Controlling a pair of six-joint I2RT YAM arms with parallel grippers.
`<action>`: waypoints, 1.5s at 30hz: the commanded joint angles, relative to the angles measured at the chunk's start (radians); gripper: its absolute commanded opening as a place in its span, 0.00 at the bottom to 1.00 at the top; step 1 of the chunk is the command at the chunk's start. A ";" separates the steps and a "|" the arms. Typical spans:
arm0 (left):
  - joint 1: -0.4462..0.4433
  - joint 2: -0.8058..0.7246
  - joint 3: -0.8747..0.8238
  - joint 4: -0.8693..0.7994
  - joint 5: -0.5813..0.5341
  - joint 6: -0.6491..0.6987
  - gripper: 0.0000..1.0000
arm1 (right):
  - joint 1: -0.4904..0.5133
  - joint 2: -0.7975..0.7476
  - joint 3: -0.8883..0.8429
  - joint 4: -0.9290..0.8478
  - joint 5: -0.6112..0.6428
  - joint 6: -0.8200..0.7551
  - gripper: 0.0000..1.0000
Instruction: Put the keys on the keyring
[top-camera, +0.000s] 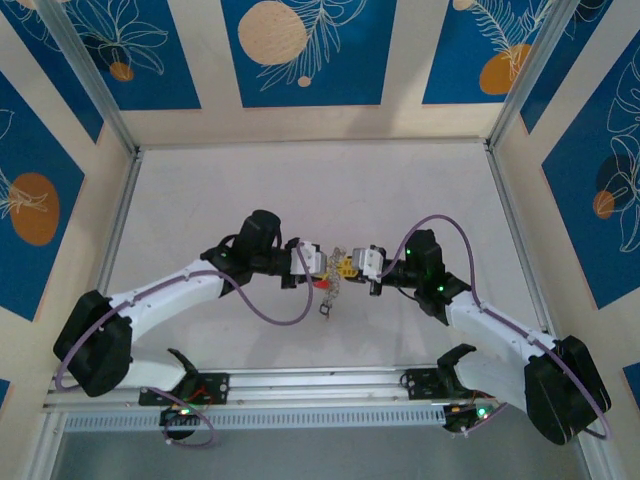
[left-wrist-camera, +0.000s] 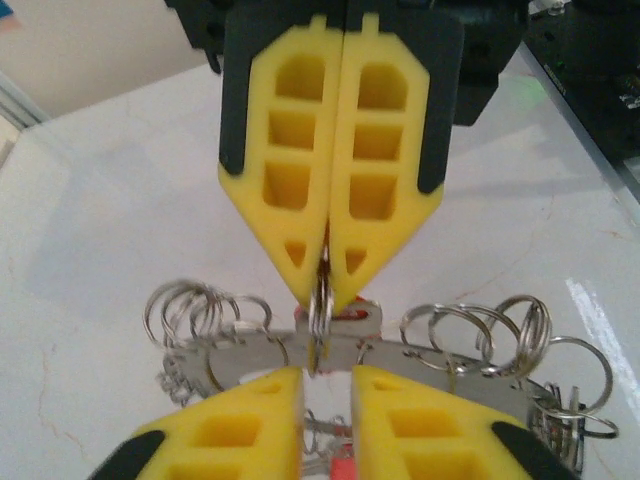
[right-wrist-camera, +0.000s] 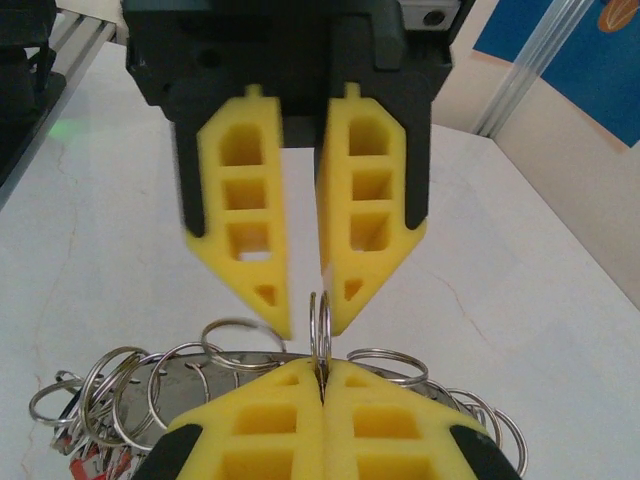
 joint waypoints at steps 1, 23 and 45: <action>0.010 0.011 0.029 -0.046 0.063 -0.002 0.26 | -0.006 -0.010 -0.006 0.028 -0.006 0.017 0.00; -0.076 0.071 0.121 -0.095 -0.094 0.009 0.16 | 0.027 0.028 0.020 0.008 0.023 0.000 0.00; -0.078 0.061 0.122 -0.216 -0.264 0.092 0.00 | -0.014 -0.018 -0.011 0.031 0.018 0.024 0.00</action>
